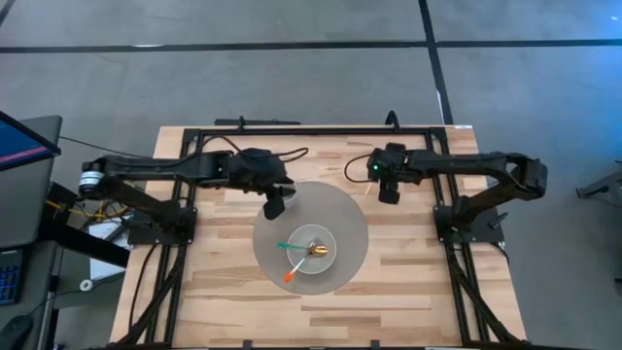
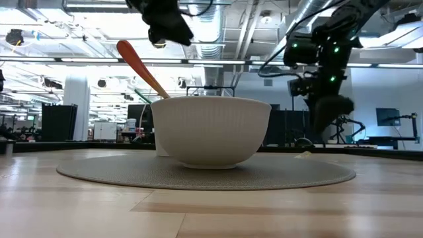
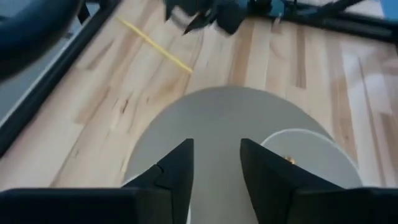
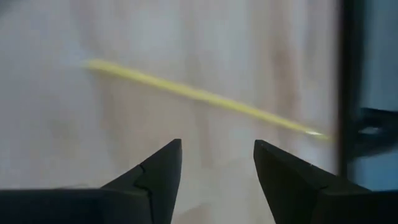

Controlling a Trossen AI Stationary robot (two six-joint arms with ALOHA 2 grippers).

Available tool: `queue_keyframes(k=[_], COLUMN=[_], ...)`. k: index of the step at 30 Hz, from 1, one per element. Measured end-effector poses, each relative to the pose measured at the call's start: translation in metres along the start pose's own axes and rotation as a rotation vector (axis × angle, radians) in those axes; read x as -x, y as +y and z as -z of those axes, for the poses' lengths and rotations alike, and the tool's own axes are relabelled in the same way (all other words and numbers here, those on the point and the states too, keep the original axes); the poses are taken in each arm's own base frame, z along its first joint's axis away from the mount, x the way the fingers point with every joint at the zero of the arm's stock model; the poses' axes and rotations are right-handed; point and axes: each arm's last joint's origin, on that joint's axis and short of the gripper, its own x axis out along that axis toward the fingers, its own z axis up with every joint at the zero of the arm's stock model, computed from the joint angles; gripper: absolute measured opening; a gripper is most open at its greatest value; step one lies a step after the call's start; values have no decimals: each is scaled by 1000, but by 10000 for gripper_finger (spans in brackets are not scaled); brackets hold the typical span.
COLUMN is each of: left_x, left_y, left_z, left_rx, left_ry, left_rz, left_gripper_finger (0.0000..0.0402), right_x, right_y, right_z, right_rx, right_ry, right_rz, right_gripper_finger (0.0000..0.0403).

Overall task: Pick & Place Utensil
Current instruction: Put the yellow straw in the gray cup on the gray placemat

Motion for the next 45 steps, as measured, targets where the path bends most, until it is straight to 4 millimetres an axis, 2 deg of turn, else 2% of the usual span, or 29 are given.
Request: queue_keyframes(k=[4, 11, 18, 23, 27, 31, 36, 42, 45], left_x=[4, 1, -6, -11, -14, -17, -17, -17, -17], left_y=[-4, -16, -17, -17, -17, -16, -16, -16, -16], left_z=[-2, 4, 13, 22, 29, 34, 34, 34, 33], left_rx=[-6, -32, -37, -40, -42, -43, -36, -34, -31], left_ry=[-22, -19, -11, 10, 27, 37, 36, 30, 18], left_rz=[7, 41, 45, 43, 40, 40, 39, 40, 42], left_gripper_finger=[125, 114, 111, 111, 111, 111, 111, 111, 111], right_x=[-14, -58, -85, -94, -96, -90, -69, -19, 15], right_y=[-14, -31, -46, -42, -35, -29, -20, -19, -19], right_z=[-7, -2, -16, -30, -34, -38, -46, -53, -54], right_rx=[49, 98, 149, 235, 288, 261, 199, 203, 181], right_ry=[-9, 113, 186, 238, 290, 294, 249, 110, -10], right_rz=[101, 45, 0, -74, -111, -126, -188, -108, -62], right_gripper_finger=[192, 198, 182, 148, 86, 14, 20, 4, 7])
